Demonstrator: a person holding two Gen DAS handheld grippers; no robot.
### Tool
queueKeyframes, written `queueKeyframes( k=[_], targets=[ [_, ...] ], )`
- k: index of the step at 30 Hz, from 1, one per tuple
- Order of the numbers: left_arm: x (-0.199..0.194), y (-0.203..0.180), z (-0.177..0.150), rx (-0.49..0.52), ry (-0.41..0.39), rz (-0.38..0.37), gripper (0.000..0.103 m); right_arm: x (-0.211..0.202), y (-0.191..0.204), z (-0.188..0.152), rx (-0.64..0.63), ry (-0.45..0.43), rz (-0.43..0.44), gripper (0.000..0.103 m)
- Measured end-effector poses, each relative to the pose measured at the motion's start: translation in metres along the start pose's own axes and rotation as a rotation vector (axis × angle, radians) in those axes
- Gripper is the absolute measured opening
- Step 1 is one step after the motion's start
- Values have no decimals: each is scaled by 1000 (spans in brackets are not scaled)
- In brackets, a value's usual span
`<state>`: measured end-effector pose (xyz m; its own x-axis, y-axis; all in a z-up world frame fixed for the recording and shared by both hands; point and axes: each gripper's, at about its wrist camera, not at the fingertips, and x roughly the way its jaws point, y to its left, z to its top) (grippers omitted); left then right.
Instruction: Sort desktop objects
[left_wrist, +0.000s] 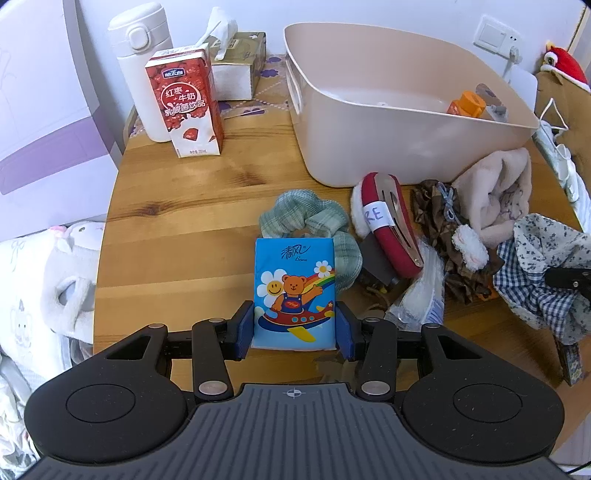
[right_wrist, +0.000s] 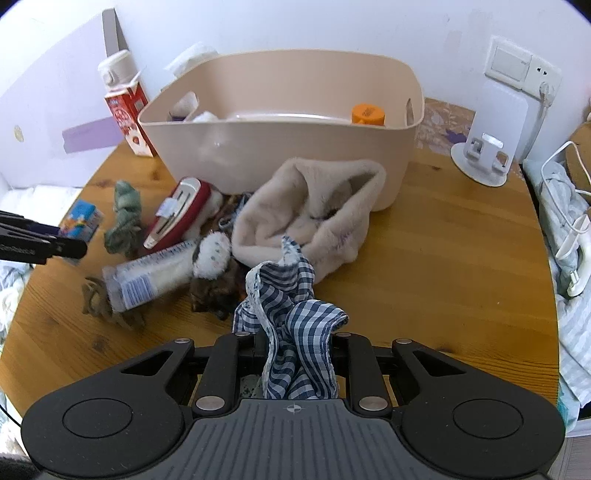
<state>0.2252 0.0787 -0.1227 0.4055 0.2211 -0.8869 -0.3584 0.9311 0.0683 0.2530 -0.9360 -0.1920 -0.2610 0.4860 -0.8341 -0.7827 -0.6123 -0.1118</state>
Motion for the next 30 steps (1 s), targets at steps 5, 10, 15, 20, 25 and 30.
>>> queueKeyframes(
  k=[5,10,15,20,25,30],
  targets=[
    [0,0,0,-1,2,1,46,11,2,1,-5,25,-8,21],
    [0,-2,-1,9,-2,-3,46,14,7,2,-26,21,-22,20],
    [-2,-6,1,23,-13,-7,46,6,9,5,-43,0,-20,16],
    [-6,-8,7,28,-32,-14,46,-7,8,9,-40,-31,-19,16],
    [-9,-12,16,39,-51,-20,46,-25,6,16,-39,-75,-19,16],
    [-10,-18,27,66,-70,-22,46,-42,0,28,-32,-124,-30,16]
  ],
)
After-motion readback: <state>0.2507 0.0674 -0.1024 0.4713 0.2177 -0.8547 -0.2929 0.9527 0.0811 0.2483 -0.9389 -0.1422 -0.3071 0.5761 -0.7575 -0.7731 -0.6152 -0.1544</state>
